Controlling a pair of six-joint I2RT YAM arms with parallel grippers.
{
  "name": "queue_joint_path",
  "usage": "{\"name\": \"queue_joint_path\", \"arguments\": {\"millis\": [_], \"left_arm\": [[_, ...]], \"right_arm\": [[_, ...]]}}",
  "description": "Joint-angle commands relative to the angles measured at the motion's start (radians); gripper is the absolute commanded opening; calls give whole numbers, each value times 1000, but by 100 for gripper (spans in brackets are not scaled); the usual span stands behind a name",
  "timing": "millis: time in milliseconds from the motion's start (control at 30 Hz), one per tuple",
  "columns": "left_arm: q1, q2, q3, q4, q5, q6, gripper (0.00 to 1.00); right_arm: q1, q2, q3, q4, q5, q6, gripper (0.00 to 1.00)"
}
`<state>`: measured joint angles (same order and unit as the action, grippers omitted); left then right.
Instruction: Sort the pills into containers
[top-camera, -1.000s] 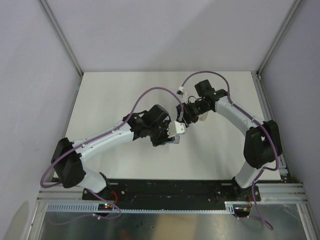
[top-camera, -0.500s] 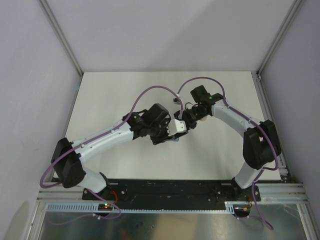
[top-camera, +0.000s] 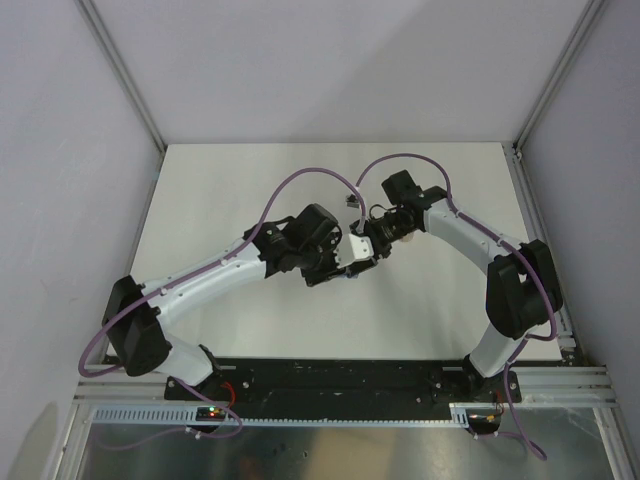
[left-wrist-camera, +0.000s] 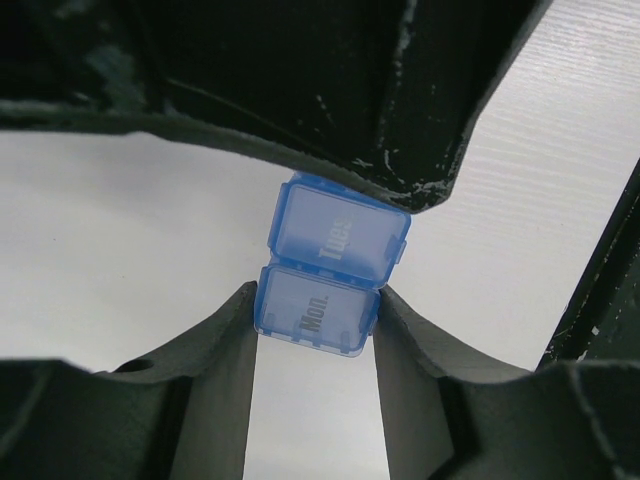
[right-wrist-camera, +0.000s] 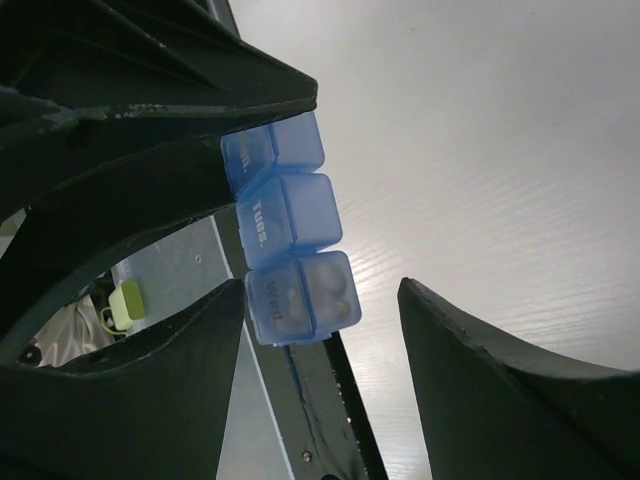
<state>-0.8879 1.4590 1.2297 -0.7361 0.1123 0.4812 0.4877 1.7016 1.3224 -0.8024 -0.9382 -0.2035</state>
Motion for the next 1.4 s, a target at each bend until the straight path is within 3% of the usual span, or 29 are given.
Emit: {"name": "queue_joint_path", "arguments": {"millis": [0, 500, 800, 1100, 1367], "left_arm": [[-2, -9, 58, 14, -19, -28, 0], [-4, 2, 59, 29, -44, -46, 0], [-22, 14, 65, 51, -87, -70, 0], [-35, 17, 76, 57, -109, -76, 0], [-45, 20, 93, 58, -140, -87, 0]], "right_arm": [[-4, -16, -3, -2, -78, -19, 66], [-20, -8, -3, -6, -160, -12, 45], [-39, 3, -3, 1, -207, 8, 27], [-59, 6, -3, 18, -215, 47, 54], [-58, 17, -3, 30, -182, 63, 59]]}}
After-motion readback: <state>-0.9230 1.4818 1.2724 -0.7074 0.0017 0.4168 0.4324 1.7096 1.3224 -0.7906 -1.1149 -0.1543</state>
